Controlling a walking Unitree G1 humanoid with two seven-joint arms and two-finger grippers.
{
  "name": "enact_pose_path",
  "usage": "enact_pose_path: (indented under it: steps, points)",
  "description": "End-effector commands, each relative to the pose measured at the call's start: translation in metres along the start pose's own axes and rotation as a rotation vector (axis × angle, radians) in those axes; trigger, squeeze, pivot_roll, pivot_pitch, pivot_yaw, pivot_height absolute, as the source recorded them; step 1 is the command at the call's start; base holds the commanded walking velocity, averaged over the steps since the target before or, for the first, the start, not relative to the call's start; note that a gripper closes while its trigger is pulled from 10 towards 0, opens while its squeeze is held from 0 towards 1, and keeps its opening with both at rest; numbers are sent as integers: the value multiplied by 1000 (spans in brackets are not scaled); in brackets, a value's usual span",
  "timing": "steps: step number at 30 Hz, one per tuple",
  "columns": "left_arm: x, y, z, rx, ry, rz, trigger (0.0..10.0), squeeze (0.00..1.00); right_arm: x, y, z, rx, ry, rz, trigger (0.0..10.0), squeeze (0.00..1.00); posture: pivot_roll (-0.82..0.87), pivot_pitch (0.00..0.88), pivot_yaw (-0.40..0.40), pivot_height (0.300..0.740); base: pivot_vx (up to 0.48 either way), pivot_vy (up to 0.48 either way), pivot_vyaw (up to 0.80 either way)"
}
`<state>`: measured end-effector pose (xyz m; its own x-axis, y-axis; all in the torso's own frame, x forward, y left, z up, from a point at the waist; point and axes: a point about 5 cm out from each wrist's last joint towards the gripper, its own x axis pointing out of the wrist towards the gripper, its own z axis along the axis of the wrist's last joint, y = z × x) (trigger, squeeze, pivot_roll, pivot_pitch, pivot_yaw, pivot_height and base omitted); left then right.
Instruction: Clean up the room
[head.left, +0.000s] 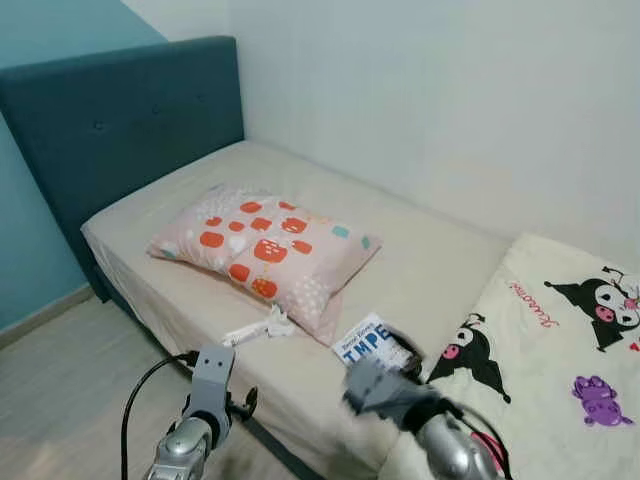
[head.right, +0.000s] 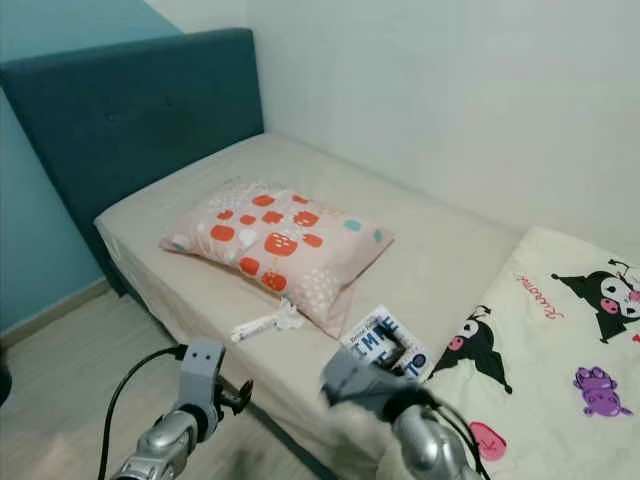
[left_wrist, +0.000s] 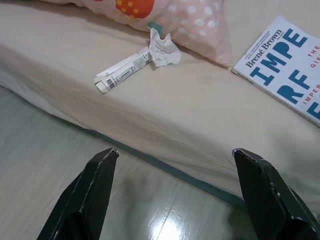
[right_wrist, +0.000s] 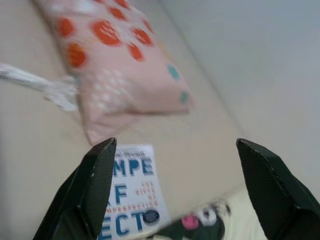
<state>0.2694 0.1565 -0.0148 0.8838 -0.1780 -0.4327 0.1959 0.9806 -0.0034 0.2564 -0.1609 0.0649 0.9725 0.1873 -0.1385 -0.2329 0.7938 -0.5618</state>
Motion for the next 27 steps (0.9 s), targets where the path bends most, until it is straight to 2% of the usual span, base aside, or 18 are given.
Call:
enact_pose_path:
  steps: [1,2,4,5,6,8,9,10,11,13,16,17,18,20,21,24,25,27]
  points:
    - [0,1,-2,-7,11,11,10000,0,-1,-9,-17,123,89,-77,10000,0,-219,8,-41,740,0,0,0]
    - [0,1,-2,-7,11,11,10000,0,-1,-9,-17,123,89,-77,10000,0,-219,8,-41,740,0,0,0]
    - [0,5,-5,-28,31,34,10000,0,-2,-30,-51,263,246,-206,10000,0,-204,10,-47,740,0,0,0]
    - [0,5,-5,-28,31,34,10000,0,-2,-30,-51,263,246,-206,10000,0,-204,10,-47,740,0,0,0]
    - [-1,8,-8,-44,49,51,10000,0,-3,-33,-65,307,318,-236,10000,0,-195,14,-50,740,0,0,0]
    - [-4,12,-18,-81,108,93,10000,0,-5,-26,-88,379,432,-214,10000,0,-164,15,-65,740,0,0,0]
    - [-4,12,-18,-81,108,93,10000,0,-5,-26,-88,379,432,-214,10000,0,-164,15,-65,740,0,0,0]
    - [-6,14,-25,-104,143,118,10000,0,-5,-19,-96,419,474,-169,10000,0,-154,26,-67,740,0,0,0]
    - [-6,14,-25,-104,143,118,10000,0,-5,-19,-96,419,474,-169,10000,0,-154,26,-67,740,0,0,0]
    - [-15,17,-45,-189,255,191,10000,0,-11,5,-114,442,612,-56,10000,0,-160,34,-57,740,0,0,0]
    - [-20,16,-56,-244,313,224,10000,0,-18,13,-122,431,680,-49,10000,0,-159,31,-52,740,0,0,0]
    - [-22,16,-61,-258,339,236,10000,0,-21,18,-125,459,708,-42,10000,0,-175,33,-39,740,0,0,0]
    - [-22,16,-61,-258,339,236,10000,0,-21,18,-125,459,708,-42,10000,0,-175,33,-39,740,0,0,0]
    - [-29,13,-72,-242,402,235,10000,0,-33,28,-134,563,776,-65,10000,0,-180,29,-26,740,0,0,0]
    - [-29,13,-72,-242,402,235,10000,0,-33,28,-134,563,776,-65,10000,0,-180,29,-26,740,0,0,0]
    - [-41,8,-91,-160,495,201,10000,0,-55,42,-149,725,885,-136,10000,0,-171,37,-17,740,0,0,0]
    - [-41,8,-91,-160,495,201,10000,0,-55,42,-149,725,885,-136,10000,0,-171,37,-17,740,0,0,0]
    - [-48,7,-100,-123,528,182,10000,0,-69,49,-156,811,936,-180,10000,0,-156,41,-23,740,0,0,0]
